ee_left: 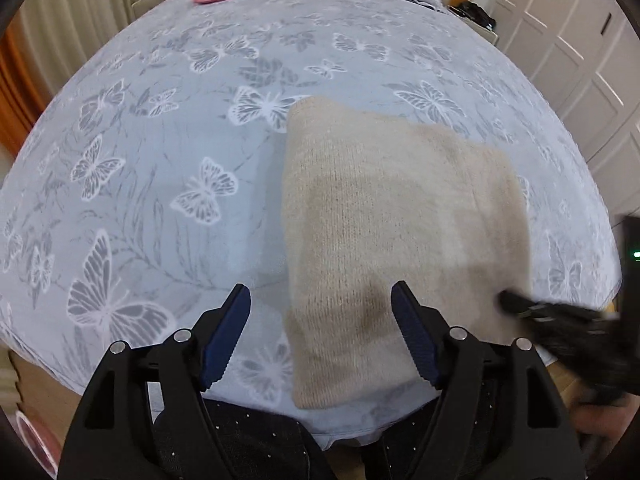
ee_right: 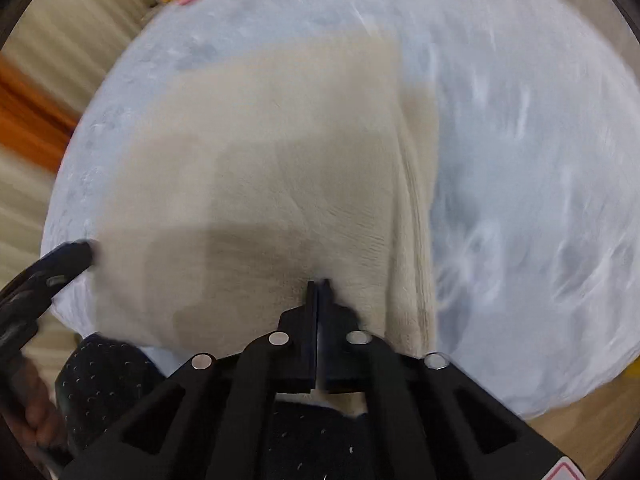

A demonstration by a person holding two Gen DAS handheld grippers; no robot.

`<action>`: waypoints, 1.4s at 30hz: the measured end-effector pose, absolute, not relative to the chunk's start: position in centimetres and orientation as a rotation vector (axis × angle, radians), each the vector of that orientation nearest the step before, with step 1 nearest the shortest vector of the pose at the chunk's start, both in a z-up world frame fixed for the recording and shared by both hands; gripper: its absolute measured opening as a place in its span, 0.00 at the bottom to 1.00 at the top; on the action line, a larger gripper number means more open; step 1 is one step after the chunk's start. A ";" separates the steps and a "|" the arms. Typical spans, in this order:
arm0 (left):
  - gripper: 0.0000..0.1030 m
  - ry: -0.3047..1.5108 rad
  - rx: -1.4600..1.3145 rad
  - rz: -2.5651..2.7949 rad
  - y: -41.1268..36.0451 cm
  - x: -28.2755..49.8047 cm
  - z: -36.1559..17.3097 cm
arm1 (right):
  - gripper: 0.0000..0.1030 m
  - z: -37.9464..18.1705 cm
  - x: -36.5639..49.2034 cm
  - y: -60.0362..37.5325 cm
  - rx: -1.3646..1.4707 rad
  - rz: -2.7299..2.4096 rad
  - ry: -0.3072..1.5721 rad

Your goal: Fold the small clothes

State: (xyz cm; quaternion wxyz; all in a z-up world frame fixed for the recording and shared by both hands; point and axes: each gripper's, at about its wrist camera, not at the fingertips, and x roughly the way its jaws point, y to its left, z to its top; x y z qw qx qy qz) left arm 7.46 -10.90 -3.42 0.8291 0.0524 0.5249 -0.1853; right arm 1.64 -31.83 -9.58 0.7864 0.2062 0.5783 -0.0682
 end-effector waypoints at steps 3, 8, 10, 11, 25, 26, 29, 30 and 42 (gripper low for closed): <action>0.69 1.108 0.128 -0.399 -11.3 6.7 -3.0 | 0.00 -7.6 1.2 -32.1 0.487 -0.166 1.199; 0.70 1.066 0.175 -0.387 -11.6 5.7 -2.3 | 0.09 -3.7 -0.2 -30.2 0.386 -0.199 1.083; 0.74 1.054 0.175 -0.379 -11.5 5.4 -2.0 | 0.11 -3.5 -0.9 -29.6 0.379 -0.221 1.047; 0.75 1.041 0.174 -0.373 -11.3 5.1 -1.7 | 0.11 -3.4 -0.7 -29.7 0.383 -0.226 1.039; 0.90 1.071 0.044 -0.382 -8.5 4.7 -2.2 | 0.63 -4.5 -2.3 -31.0 0.435 -0.244 1.066; 0.90 1.098 -0.002 -0.387 -8.1 5.4 -2.6 | 0.66 -4.7 -1.5 -31.6 0.437 -0.245 1.086; 0.93 1.188 -0.127 -0.408 -7.8 7.9 -4.5 | 0.73 -6.2 0.4 -33.0 0.477 -0.239 1.131; 0.94 1.222 -0.158 -0.416 -7.9 8.7 -5.4 | 0.75 -7.0 1.2 -33.6 0.503 -0.239 1.151; 0.40 1.199 -0.346 -0.610 -7.7 12.3 -0.8 | 0.30 1.1 4.6 -30.4 0.535 -0.050 0.977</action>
